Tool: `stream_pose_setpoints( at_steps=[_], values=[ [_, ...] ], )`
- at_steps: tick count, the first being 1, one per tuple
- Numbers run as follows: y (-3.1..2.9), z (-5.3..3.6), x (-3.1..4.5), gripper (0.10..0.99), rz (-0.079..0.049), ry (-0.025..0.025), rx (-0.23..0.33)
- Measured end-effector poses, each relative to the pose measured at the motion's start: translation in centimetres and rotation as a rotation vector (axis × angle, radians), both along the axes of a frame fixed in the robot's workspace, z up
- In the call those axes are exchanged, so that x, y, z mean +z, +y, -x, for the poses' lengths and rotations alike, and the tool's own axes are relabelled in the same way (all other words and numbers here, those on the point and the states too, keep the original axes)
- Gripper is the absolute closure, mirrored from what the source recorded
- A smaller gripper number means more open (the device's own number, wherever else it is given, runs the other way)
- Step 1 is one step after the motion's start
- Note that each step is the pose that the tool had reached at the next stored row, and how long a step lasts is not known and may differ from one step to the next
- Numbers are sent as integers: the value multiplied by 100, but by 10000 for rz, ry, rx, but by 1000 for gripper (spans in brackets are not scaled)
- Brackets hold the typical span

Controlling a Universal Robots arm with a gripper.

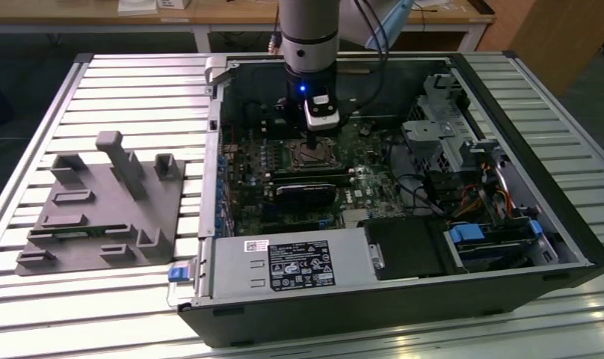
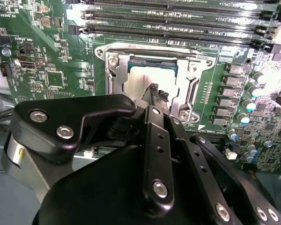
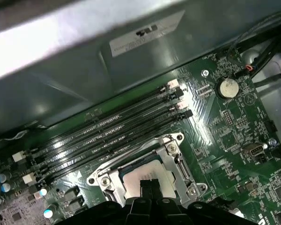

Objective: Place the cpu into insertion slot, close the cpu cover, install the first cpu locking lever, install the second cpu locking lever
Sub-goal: 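Install the first cpu locking lever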

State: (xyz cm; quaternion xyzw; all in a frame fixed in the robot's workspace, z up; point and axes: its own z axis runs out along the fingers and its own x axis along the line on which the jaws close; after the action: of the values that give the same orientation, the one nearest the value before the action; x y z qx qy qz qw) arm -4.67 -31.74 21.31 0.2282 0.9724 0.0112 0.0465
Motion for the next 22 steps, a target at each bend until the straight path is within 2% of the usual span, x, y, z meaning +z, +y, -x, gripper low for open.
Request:
stream_pose_setpoints(
  at_steps=[9,15,22],
  values=[
    [-8,0,0,980,6,1,103],
    [-7,0,-1,980,64,0,1004],
    [-7,0,-3,980,232,6,2042]
  ],
)
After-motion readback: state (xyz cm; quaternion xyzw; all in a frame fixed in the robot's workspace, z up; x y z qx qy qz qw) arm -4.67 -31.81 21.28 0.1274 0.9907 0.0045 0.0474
